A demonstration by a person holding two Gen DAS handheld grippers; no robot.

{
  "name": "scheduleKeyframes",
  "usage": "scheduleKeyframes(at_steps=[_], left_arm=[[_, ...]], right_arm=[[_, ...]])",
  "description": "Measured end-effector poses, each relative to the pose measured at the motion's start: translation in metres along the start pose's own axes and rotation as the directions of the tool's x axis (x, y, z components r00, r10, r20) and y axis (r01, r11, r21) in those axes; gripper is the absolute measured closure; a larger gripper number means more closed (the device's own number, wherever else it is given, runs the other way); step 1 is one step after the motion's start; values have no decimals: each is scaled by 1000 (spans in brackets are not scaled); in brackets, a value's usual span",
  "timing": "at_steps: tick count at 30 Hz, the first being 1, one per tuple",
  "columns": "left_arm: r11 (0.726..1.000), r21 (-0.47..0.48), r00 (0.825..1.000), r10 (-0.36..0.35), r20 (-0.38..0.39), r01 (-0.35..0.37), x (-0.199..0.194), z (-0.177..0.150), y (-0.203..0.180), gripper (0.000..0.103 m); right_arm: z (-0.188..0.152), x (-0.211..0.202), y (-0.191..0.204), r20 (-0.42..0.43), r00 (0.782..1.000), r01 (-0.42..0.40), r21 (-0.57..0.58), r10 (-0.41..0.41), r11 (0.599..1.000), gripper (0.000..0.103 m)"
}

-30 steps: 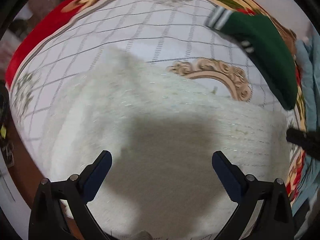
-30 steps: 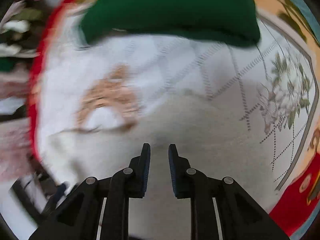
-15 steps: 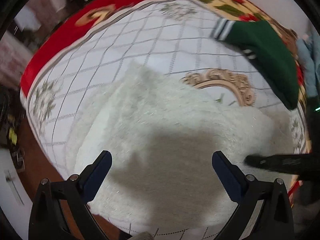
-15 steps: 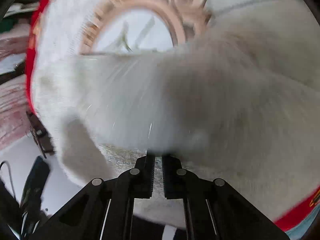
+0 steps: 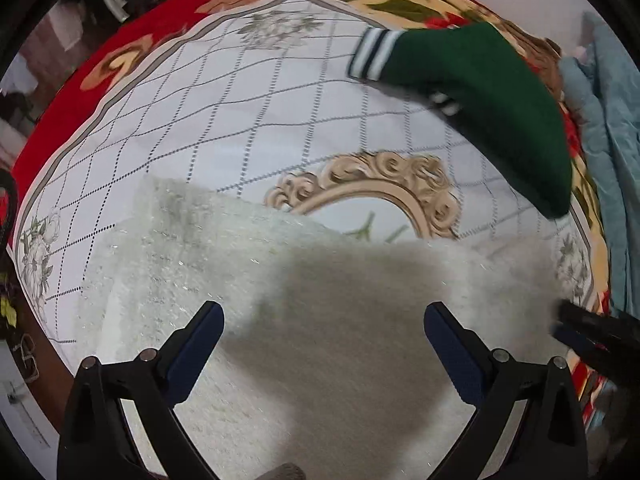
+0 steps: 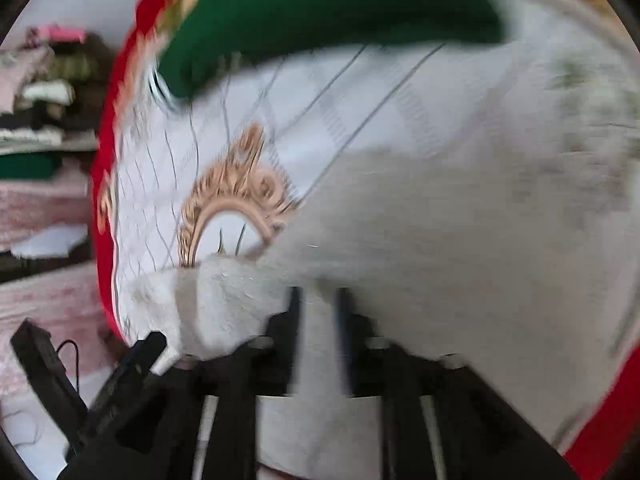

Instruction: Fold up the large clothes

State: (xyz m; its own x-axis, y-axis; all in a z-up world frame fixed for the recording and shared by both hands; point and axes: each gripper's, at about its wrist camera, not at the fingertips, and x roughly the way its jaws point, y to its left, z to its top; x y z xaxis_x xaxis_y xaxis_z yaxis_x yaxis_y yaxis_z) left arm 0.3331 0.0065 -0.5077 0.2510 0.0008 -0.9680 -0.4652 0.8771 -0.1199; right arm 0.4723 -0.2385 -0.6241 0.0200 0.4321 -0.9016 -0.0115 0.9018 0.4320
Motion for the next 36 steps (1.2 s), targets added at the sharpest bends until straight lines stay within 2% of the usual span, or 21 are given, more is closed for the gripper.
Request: scheduleKeyframes(at_steps=[1, 2, 4, 6, 8, 10, 12, 14, 15, 19, 20, 22, 23, 24, 27, 28, 30, 32, 36], left_arm=[[1000, 9, 1000, -1, -10, 1, 2, -4, -4, 0], [1000, 20, 1000, -2, -31, 3, 8, -9, -9, 0], [999, 32, 998, 10, -69, -8, 22, -18, -16, 0], [998, 47, 994, 47, -99, -42, 45, -28, -21, 0], [997, 52, 988, 56, -145, -49, 65, -35, -22, 0], [999, 34, 988, 40, -152, -35, 71, -37, -19, 0], [998, 47, 988, 38, -150, -31, 71, -36, -19, 0], [996, 83, 988, 48, -145, -36, 70, -35, -21, 0], [995, 95, 988, 52, -147, -38, 70, -35, -22, 0], [990, 134, 987, 58, -149, -37, 73, -31, -26, 0], [988, 150, 988, 62, -143, -41, 74, -30, -28, 0], [981, 186, 989, 84, -123, -60, 76, -25, -35, 0], [976, 205, 990, 92, -110, -68, 77, -22, -40, 0], [973, 219, 991, 91, -102, -67, 77, -18, -45, 0], [963, 268, 995, 42, -96, -15, 78, -11, -71, 0], [961, 277, 995, 19, -98, 9, 79, -10, -81, 0], [954, 292, 993, -37, -109, 68, 85, -9, -104, 0], [946, 287, 984, -115, -137, 151, 95, -6, -128, 0], [900, 311, 950, -266, -165, 306, 110, 1, -171, 0]], right_arm=[[-7, -22, -20, 43, 999, -14, 43, 13, 999, 18], [-16, -31, -35, 64, 998, -20, 82, 15, 996, 14], [-43, -52, -79, 77, 997, -38, 184, 24, 982, 14], [-69, -56, -127, 89, 995, -80, 305, 55, 949, 14], [-93, -34, -157, 94, 992, -114, 389, 84, 914, 14], [-110, 4, -181, 116, 978, -208, 467, 174, 859, 14], [-116, 40, -189, 185, 927, -373, 512, 325, 774, 14], [-107, 59, -188, 259, 877, -480, 488, 405, 729, 12], [-100, 64, -184, 292, 852, -524, 461, 435, 716, 12], [-63, 78, -159, 333, 787, -616, 394, 519, 682, 13], [-56, 82, -154, 331, 783, -622, 391, 528, 678, 19], [-45, 95, -140, 321, 782, -624, 404, 535, 669, 65], [-41, 95, -135, 344, 770, -638, 405, 537, 656, 70], [-36, 90, -130, 361, 770, -638, 399, 526, 659, 78], [-30, 53, -120, 410, 773, -623, 349, 484, 700, 83], [-27, 35, -117, 427, 779, -606, 326, 459, 726, 83], [-23, 2, -114, 443, 806, -539, 278, 392, 795, 83], [-19, -31, -107, 457, 829, -460, 233, 321, 857, 83], [-5, -83, -81, 477, 863, -266, 145, 168, 953, 83]])
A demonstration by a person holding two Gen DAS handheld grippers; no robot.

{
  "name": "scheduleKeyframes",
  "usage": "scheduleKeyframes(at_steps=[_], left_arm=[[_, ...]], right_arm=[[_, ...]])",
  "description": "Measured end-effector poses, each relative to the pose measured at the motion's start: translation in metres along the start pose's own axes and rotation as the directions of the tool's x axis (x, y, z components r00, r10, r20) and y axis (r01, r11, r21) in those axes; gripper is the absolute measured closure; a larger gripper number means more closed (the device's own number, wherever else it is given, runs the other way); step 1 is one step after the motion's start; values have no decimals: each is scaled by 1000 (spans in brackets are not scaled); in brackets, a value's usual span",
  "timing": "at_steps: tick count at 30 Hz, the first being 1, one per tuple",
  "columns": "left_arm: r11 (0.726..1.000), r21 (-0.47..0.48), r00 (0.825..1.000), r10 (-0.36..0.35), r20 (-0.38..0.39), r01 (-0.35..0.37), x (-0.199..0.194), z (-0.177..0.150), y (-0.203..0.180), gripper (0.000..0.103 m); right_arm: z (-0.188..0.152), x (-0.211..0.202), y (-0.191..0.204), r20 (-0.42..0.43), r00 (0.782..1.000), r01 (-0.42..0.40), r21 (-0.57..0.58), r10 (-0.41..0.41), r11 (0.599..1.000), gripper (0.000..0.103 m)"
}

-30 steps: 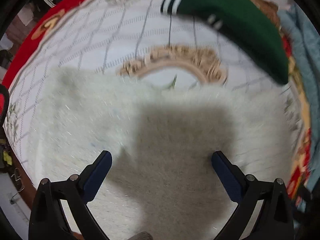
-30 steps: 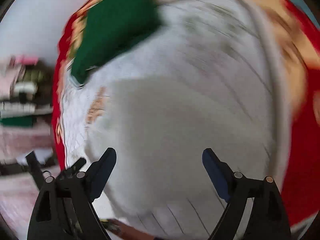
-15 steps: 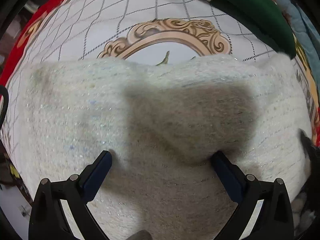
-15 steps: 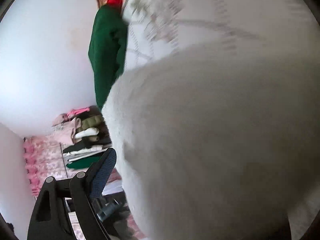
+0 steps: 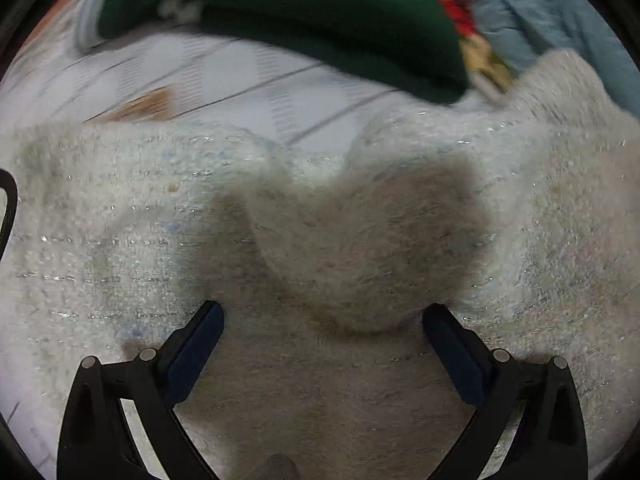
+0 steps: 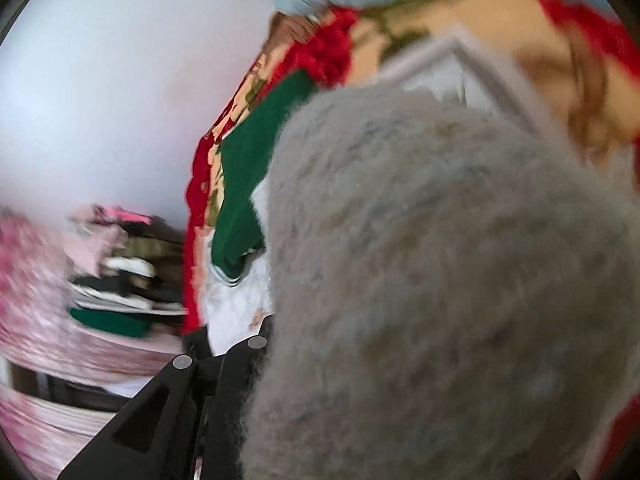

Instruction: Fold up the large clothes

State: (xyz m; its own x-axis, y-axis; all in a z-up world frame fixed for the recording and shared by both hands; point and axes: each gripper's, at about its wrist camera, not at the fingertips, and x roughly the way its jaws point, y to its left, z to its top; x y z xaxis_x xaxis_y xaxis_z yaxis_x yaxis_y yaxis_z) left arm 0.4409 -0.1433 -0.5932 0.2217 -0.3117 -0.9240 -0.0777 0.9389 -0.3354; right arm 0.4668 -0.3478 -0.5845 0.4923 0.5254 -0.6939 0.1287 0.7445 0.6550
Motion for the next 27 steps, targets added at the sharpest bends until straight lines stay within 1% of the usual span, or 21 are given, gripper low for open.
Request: scheduleKeyframes(at_steps=[2, 3, 4, 5, 7, 8, 9, 11, 12, 13, 14, 15, 16, 17, 19, 21, 22, 23, 25, 26, 27], left_arm=[[999, -14, 999, -47, -2, 47, -1, 8, -2, 0], [997, -37, 998, -60, 0, 60, -9, 11, 0, 1], [995, -70, 998, -69, 17, 70, -21, 11, 8, 1], [992, -102, 997, -65, 39, 69, -34, 9, 18, 1], [981, -190, 994, -28, 106, 48, -73, -1, 53, 1], [973, -228, 992, -3, 129, 33, -89, -8, 70, 1], [961, -277, 989, 38, 146, 5, -108, -19, 91, 1], [923, -384, 979, 104, 174, -30, -146, -39, 141, 1], [896, -440, 973, 144, 182, -50, -163, -52, 173, 1], [876, -477, 967, 179, 181, -73, -179, -63, 193, 1], [859, -504, 961, 210, 181, -93, -188, -71, 205, 1], [833, -539, 950, 256, 179, -123, -207, -90, 228, 1], [817, -559, 943, 284, 174, -143, -217, -101, 238, 1], [797, -579, 934, 318, 165, -169, -226, -114, 248, 1], [768, -611, 921, 356, 157, -193, -240, -134, 266, 1], [746, -632, 912, 383, 149, -210, -253, -153, 277, 1], [739, -638, 907, 393, 151, -214, -255, -159, 283, 1], [737, -640, 905, 398, 151, -217, -255, -158, 289, 1], [733, -642, 902, 405, 149, -223, -252, -160, 296, 1], [737, -641, 903, 400, 155, -216, -252, -159, 297, 1], [739, -640, 905, 396, 158, -212, -254, -156, 299, 1]], right_arm=[[11, -11, 18, 20, 997, 70, -87, -68, 994, 83], [14, -20, 23, 28, 995, 95, -123, -92, 988, 83], [17, -21, 40, 37, 993, 114, -168, -110, 979, 84], [14, -30, 43, 41, 992, 123, -209, -117, 970, 84], [6, -23, 75, 40, 990, 142, -302, -137, 943, 84], [-3, -16, 95, 35, 988, 155, -360, -153, 920, 84], [-15, -14, 111, 31, 985, 167, -413, -169, 895, 84], [-44, 5, 153, 34, 978, 193, -533, -207, 824, 84], [-60, 12, 171, 41, 974, 203, -587, -221, 784, 84], [-81, 25, 190, 41, 972, 201, -648, -230, 735, 84], [-104, 32, 204, 43, 970, 201, -697, -240, 688, 84], [-124, 43, 216, 45, 968, 199, -738, -247, 645, 84], [-151, 62, 229, 43, 964, 193, -791, -263, 580, 84], [-178, 68, 231, 36, 962, 183, -821, -270, 541, 84], [-226, 95, 237, 23, 955, 157, -884, -296, 440, 84], [-265, 108, 234, 25, 947, 146, -922, -319, 360, 84], [-282, 115, 229, 22, 943, 139, -933, -333, 331, 83], [-294, 120, 226, 18, 938, 132, -941, -346, 310, 83], [-319, 131, 216, 17, 926, 122, -959, -376, 257, 81], [-331, 137, 211, 24, 919, 121, -967, -393, 223, 80], [-340, 139, 208, 27, 919, 117, -972, -394, 205, 76]])
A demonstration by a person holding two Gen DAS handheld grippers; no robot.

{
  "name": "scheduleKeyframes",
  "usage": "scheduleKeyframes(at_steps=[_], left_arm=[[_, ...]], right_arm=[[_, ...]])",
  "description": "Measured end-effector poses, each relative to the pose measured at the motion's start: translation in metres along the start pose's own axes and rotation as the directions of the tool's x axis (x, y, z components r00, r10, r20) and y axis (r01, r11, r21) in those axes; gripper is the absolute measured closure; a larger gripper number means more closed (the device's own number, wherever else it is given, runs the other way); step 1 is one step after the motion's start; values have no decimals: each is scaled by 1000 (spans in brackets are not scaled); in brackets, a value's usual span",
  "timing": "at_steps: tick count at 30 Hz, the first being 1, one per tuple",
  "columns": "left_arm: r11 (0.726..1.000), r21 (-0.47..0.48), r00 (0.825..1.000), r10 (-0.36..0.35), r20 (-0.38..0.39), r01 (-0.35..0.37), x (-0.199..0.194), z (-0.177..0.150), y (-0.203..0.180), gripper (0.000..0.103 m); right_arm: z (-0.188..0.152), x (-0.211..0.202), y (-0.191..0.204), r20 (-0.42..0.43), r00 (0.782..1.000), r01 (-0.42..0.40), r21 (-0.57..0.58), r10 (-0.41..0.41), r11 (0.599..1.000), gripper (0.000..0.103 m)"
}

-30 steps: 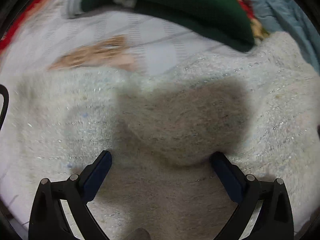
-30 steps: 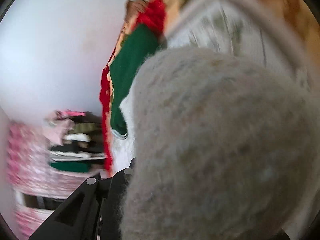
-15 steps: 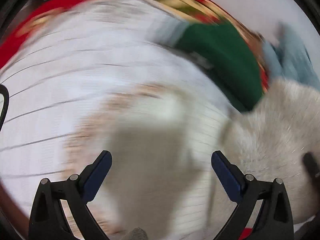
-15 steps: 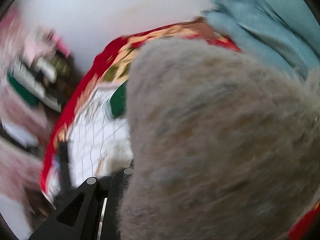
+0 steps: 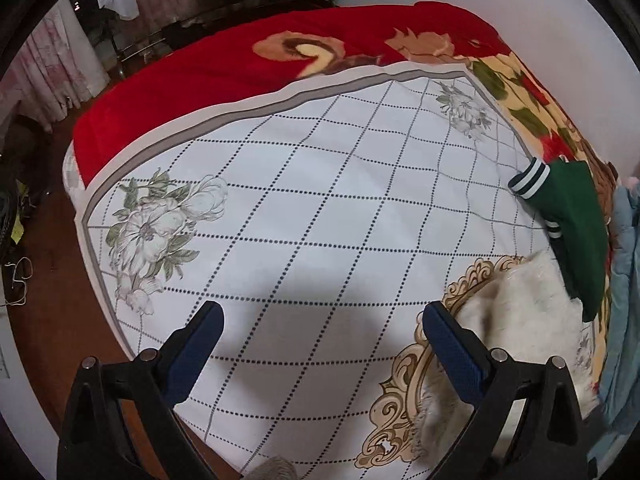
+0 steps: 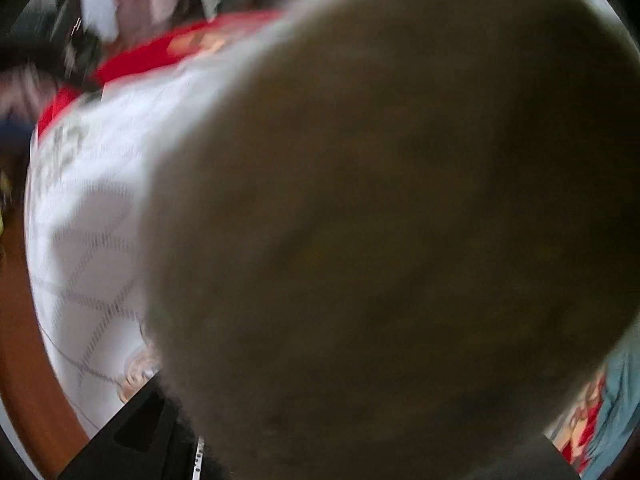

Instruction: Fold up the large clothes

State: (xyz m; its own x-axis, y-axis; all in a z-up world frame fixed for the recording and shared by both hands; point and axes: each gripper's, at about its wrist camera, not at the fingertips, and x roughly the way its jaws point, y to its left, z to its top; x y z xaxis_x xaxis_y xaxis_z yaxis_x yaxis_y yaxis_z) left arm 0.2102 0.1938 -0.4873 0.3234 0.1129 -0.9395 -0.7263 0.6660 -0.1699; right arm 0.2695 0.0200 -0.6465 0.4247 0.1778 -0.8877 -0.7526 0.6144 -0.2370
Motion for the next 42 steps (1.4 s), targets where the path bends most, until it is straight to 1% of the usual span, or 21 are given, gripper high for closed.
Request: scheduleKeyframes(at_steps=[1, 3, 4, 8, 12, 13, 15, 18, 19, 21, 22, 23, 26, 29, 31, 32, 34, 36, 37, 40, 42], left_arm=[[1000, 1, 1000, -11, 2, 11, -1, 1, -4, 1], [998, 10, 998, -61, -2, 61, -6, 5, -9, 1], [996, 19, 997, -82, -6, 82, -10, 5, -14, 1], [986, 89, 990, -142, -16, 143, -16, 5, -44, 1], [973, 130, 981, -186, -55, 191, -12, -4, -70, 1], [970, 138, 979, -192, -71, 200, -10, -8, -77, 1], [968, 147, 976, -192, -102, 205, -8, -19, -86, 1], [972, 113, 971, -191, -141, 208, -11, -37, -90, 1], [975, 88, 969, -190, -158, 205, -12, -44, -90, 1], [976, 1, 954, -213, -212, 218, -14, -67, -87, 1], [976, -43, 948, -218, -232, 214, -14, -78, -86, 1], [973, -76, 942, -229, -245, 217, -14, -87, -86, 1], [964, -155, 925, -252, -285, 215, -12, -119, -92, 1], [942, -233, 906, -305, -294, 241, -9, -135, -99, 2], [935, -268, 898, -313, -308, 234, -3, -140, -103, 2], [930, -293, 900, -310, -308, 220, -5, -141, -102, 2], [926, -314, 918, -297, -262, 210, -22, -142, -97, 2], [933, -306, 938, -265, -222, 191, -41, -145, -94, 2], [928, -319, 940, -269, -212, 194, -50, -148, -93, 2], [909, -354, 925, -309, -221, 219, -60, -162, -94, 2], [905, -348, 910, -338, -239, 245, -47, -171, -102, 2]], right_arm=[[-2, 0, 5, 5, 1000, -10, -19, 10, 1000, 71], [-2, -2, 12, -10, 999, -35, -62, 34, 997, 47], [-2, -7, 10, -17, 997, -74, -65, 73, 995, 43], [-13, -43, -24, -36, 965, -260, 24, 260, 965, 42], [-37, -80, -79, -15, 902, -419, 212, 432, 883, 42], [-48, -85, -97, -11, 884, -444, 291, 466, 848, 40], [-75, -94, -122, 0, 866, -447, 452, 501, 772, 39], [-122, -83, -161, 32, 839, -405, 705, 544, 582, 39], [-140, -72, -174, 58, 826, -386, 784, 561, 487, 39], [-162, -53, -190, 92, 809, -346, 873, 580, 345, 39], [-174, -43, -194, 105, 805, -331, 896, 584, 296, 40], [-183, -35, -194, 103, 808, -311, 910, 581, 272, 41], [-196, -17, -188, 97, 796, -303, 918, 597, 255, 43], [-203, 6, -181, 116, 771, -294, 937, 627, 188, 43], [-210, 21, -173, 159, 754, -306, 944, 638, 126, 43], [-212, 30, -171, 172, 751, -310, 944, 638, 110, 43], [-212, 44, -167, 203, 745, -324, 943, 636, 78, 43], [-210, 51, -167, 224, 741, -336, 940, 633, 61, 47], [-208, 54, -165, 235, 737, -346, 937, 634, 54, 54], [-203, 56, -161, 239, 727, -357, 933, 644, 57, 58], [-203, 54, -164, 228, 723, -359, 931, 653, 72, 58]])
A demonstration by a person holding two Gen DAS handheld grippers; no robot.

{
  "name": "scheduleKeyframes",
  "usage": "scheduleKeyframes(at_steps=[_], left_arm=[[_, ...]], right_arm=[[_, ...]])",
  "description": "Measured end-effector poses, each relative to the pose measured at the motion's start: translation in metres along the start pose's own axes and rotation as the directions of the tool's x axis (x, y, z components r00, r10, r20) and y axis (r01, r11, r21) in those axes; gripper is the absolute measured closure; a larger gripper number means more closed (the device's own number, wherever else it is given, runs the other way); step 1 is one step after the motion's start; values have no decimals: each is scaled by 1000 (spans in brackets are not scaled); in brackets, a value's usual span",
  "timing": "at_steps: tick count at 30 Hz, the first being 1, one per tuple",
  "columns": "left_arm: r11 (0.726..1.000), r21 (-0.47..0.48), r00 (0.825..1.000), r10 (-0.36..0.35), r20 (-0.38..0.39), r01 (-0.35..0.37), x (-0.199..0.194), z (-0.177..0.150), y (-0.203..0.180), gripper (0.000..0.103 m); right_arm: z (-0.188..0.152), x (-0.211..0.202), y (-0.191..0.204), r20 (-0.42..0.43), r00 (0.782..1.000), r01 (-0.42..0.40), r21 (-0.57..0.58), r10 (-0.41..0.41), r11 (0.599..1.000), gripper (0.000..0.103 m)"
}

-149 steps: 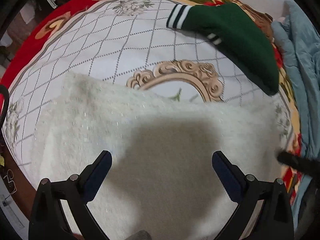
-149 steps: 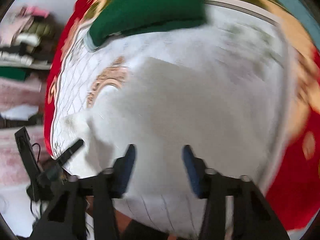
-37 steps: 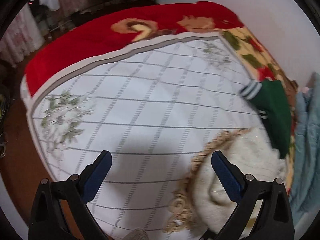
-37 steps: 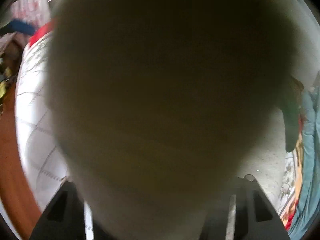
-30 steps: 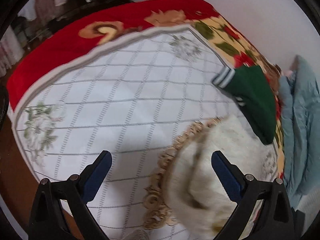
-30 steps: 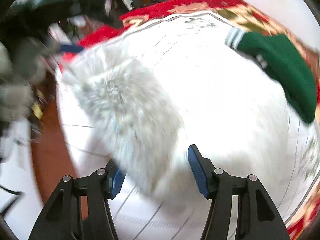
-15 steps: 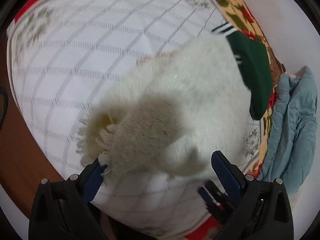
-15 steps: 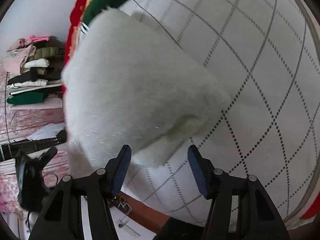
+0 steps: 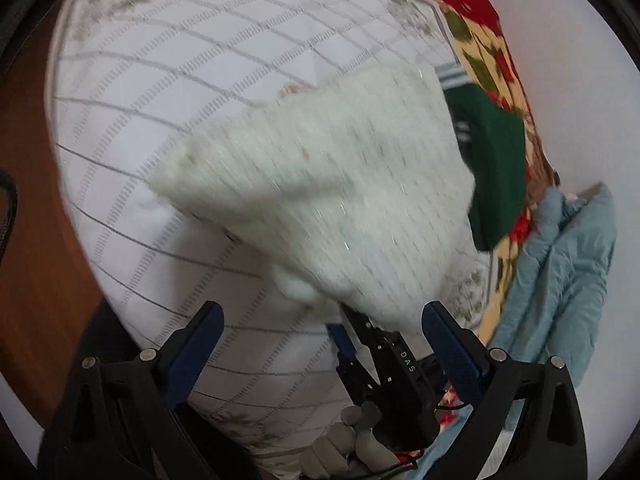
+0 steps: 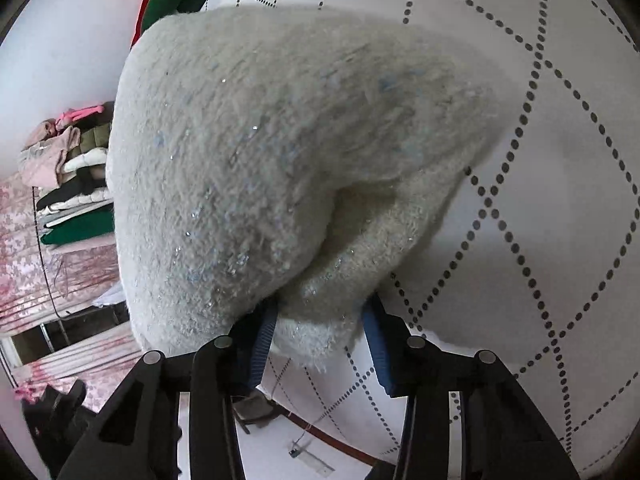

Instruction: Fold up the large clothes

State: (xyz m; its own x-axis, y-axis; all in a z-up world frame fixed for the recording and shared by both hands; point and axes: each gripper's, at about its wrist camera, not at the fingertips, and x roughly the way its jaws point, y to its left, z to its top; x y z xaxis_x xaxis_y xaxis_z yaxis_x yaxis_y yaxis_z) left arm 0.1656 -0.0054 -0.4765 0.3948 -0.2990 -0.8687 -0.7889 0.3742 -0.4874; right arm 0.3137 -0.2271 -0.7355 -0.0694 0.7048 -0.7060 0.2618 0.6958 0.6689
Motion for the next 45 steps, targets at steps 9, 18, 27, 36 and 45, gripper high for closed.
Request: scheduleKeyframes(at_steps=[9, 18, 27, 36, 45], left_arm=[[979, -166, 992, -124, -10, 121, 100, 43, 18, 2], [991, -83, 987, -98, 128, 109, 74, 60, -3, 74], [986, -57, 983, -147, 110, 154, 54, 43, 4, 83], [986, -103, 990, -127, 67, 133, 77, 55, 44, 75], [990, -69, 992, -125, -32, 122, 34, 54, 47, 43]], right_arm=[[10, -10, -6, -17, 1000, 17, -45, -18, 999, 57], [16, 34, -11, 14, 992, -129, -9, 129, 992, 75], [8, 80, 2, 139, 964, -245, 121, 228, 962, 83], [18, 101, 19, 135, 977, -184, 120, 167, 976, 83], [27, 27, 69, -11, 989, 147, -71, -148, 987, 56]])
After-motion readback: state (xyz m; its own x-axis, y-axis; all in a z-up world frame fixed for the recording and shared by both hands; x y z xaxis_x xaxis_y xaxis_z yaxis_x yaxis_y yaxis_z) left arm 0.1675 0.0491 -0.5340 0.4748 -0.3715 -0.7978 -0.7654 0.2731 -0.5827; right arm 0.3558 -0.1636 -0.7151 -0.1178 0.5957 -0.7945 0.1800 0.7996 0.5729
